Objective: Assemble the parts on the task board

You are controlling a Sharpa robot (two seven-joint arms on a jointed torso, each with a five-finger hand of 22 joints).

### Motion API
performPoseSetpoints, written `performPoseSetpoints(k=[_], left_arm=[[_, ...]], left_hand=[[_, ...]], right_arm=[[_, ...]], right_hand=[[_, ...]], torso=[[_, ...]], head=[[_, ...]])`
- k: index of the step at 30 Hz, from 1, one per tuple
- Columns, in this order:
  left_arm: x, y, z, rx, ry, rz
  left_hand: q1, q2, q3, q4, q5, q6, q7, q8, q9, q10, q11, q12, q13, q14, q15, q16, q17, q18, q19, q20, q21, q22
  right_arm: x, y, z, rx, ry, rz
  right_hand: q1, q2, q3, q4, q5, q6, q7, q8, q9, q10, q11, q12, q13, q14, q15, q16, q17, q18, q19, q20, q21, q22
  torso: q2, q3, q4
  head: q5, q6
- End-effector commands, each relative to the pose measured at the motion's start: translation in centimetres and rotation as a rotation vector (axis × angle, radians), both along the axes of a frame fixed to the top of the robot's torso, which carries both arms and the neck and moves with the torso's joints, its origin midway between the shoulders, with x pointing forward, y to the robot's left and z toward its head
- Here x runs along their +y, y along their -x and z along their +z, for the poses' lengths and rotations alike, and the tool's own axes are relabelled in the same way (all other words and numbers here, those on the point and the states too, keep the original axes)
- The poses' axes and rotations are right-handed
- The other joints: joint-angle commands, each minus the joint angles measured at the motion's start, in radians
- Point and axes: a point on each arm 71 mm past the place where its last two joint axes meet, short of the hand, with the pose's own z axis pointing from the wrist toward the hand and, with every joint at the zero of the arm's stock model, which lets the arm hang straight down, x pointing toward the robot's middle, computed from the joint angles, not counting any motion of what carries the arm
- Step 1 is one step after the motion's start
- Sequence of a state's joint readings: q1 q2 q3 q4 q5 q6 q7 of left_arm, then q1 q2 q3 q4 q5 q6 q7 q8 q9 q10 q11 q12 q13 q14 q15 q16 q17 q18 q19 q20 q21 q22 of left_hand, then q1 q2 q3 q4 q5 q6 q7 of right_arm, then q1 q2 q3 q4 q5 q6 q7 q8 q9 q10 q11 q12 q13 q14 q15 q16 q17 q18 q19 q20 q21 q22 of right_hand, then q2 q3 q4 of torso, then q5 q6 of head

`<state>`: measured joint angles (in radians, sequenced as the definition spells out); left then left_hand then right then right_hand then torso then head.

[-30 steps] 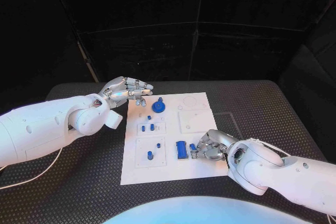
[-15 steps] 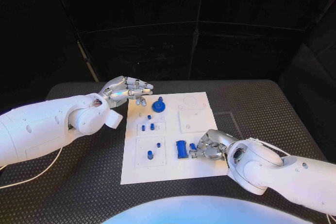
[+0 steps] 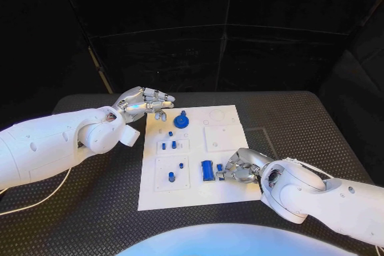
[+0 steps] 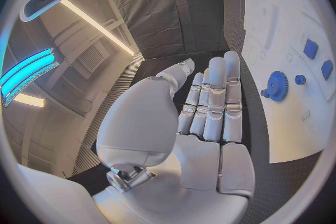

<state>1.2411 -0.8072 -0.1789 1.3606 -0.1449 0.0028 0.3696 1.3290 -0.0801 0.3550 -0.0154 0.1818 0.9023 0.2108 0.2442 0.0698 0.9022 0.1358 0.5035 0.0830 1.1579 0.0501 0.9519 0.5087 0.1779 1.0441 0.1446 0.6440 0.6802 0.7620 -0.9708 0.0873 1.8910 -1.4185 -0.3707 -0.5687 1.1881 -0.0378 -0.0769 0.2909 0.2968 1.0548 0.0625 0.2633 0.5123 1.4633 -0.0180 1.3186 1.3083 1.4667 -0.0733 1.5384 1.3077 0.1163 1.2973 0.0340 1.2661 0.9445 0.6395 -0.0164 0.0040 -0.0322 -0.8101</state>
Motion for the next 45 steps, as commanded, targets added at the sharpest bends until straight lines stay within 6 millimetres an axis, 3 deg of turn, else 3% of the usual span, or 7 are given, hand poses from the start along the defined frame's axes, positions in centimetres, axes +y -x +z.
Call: performPoseSetpoints(k=[1,8,13,19,24,29,45], left_arm=[[-0.17,0.0,0.13,-0.003,0.009,-0.012],[-0.16,-0.01,0.12,-0.003,0.009,-0.011],[-0.18,-0.02,0.12,-0.003,0.009,-0.011],[-0.18,-0.03,0.11,-0.002,0.008,-0.012],[-0.25,-0.04,0.1,-0.001,0.008,-0.013],[-0.26,-0.04,0.09,0.0,0.007,-0.013],[-0.3,-0.07,0.04,0.001,0.007,-0.014]], left_hand=[[-0.002,0.01,-0.005,0.003,-0.004,-0.005,-0.002,0.006,0.001,-0.007,-0.001,0.003,-0.001,-0.006,-0.001,-0.005,0.002,0.004,-0.005,0.005,-0.007,-0.001],[-0.002,0.01,-0.005,0.003,-0.004,-0.005,-0.002,0.006,0.001,-0.007,-0.001,0.003,-0.001,-0.006,-0.001,-0.005,0.002,0.004,-0.005,0.005,-0.007,-0.001],[-0.002,0.01,-0.005,0.003,-0.004,-0.005,-0.002,0.006,0.001,-0.007,-0.001,0.003,-0.001,-0.006,-0.001,-0.005,0.002,0.004,-0.005,0.005,-0.007,-0.001],[-0.002,0.01,-0.005,0.003,-0.004,-0.005,-0.002,0.006,0.001,-0.007,-0.001,0.003,-0.001,-0.006,-0.001,-0.005,0.002,0.004,-0.005,0.005,-0.007,-0.001],[-0.002,0.01,-0.005,0.003,-0.004,-0.005,-0.002,0.006,0.001,-0.007,-0.001,0.003,-0.001,-0.006,-0.001,-0.005,0.002,0.004,-0.005,0.005,-0.007,-0.001],[-0.002,0.01,-0.005,0.003,-0.004,-0.005,-0.002,0.006,0.001,-0.007,-0.001,0.003,-0.001,-0.006,-0.001,-0.005,0.002,0.004,-0.005,0.005,-0.007,-0.001],[-0.002,0.011,-0.006,0.003,-0.004,-0.007,-0.003,0.007,0.001,-0.009,-0.001,0.005,-0.002,-0.006,-0.001,-0.005,0.002,0.004,-0.005,0.006,-0.008,-0.002]], right_arm=[[0.12,0.11,0.26,-0.014,-0.004,0.013],[-0.3,0.08,0.29,-0.024,0.009,0.009],[-0.64,-0.07,0.14,-0.025,0.022,0.007],[-0.35,-0.22,0.0,-0.029,0.026,0.02],[0.18,-0.28,-0.08,-0.028,0.024,0.026],[0.21,-0.46,-0.26,-0.029,0.037,0.028],[0.2,-0.65,-0.26,-0.05,0.043,0.023]], right_hand=[[-0.013,0.003,-0.009,0.0,-0.004,0.004,0.001,-0.003,0.001,0.003,0.007,0.001,0.065,0.09,0.0,-0.001,0.196,-0.004,0.003,0.004,-0.003,0.0],[-0.002,0.016,-0.013,-0.004,0.011,0.004,0.0,-0.004,0.004,0.003,0.006,0.001,0.066,0.09,-0.001,-0.001,0.196,-0.004,0.003,0.003,-0.004,0.0],[0.082,0.018,-0.004,-0.043,0.029,0.003,-0.001,-0.004,0.008,0.003,0.004,0.0,0.066,0.09,-0.003,-0.002,0.196,-0.004,0.002,0.002,-0.005,0.0],[0.163,0.019,-0.001,-0.09,-0.045,0.006,-0.001,-0.006,0.012,0.002,0.003,-0.001,0.066,0.09,-0.004,-0.001,0.197,-0.004,0.003,0.0,-0.005,0.002],[0.164,0.022,-0.003,-0.09,-0.052,0.008,-0.001,-0.005,0.013,0.002,0.003,-0.001,0.067,0.09,-0.004,-0.001,0.198,-0.005,0.003,0.0,-0.005,0.003],[0.162,0.027,-0.004,-0.087,-0.055,0.012,-0.002,-0.003,0.014,0.002,0.003,-0.001,0.066,0.09,-0.004,-0.001,0.198,-0.005,0.003,0.001,-0.005,0.003],[0.167,0.043,-0.011,-0.086,-0.058,0.022,-0.007,0.005,0.021,0.003,-0.001,-0.001,0.067,0.09,-0.007,-0.001,0.198,-0.004,0.004,-0.002,-0.005,0.005]], torso=[[0.0,0.0,-0.0004],[0.0,-0.0006,0.0006],[0.0,-0.0007,0.0018],[0.001,-0.0006,0.0019],[0.001,0.0008,0.0003],[0.0,-0.0011,0.0004],[-0.001,0.0002,0.0006]], head=[[-0.003,0.0],[-0.008,0.003],[-0.009,0.003],[-0.005,0.004],[-0.004,0.005],[-0.005,0.003],[-0.003,0.012]])
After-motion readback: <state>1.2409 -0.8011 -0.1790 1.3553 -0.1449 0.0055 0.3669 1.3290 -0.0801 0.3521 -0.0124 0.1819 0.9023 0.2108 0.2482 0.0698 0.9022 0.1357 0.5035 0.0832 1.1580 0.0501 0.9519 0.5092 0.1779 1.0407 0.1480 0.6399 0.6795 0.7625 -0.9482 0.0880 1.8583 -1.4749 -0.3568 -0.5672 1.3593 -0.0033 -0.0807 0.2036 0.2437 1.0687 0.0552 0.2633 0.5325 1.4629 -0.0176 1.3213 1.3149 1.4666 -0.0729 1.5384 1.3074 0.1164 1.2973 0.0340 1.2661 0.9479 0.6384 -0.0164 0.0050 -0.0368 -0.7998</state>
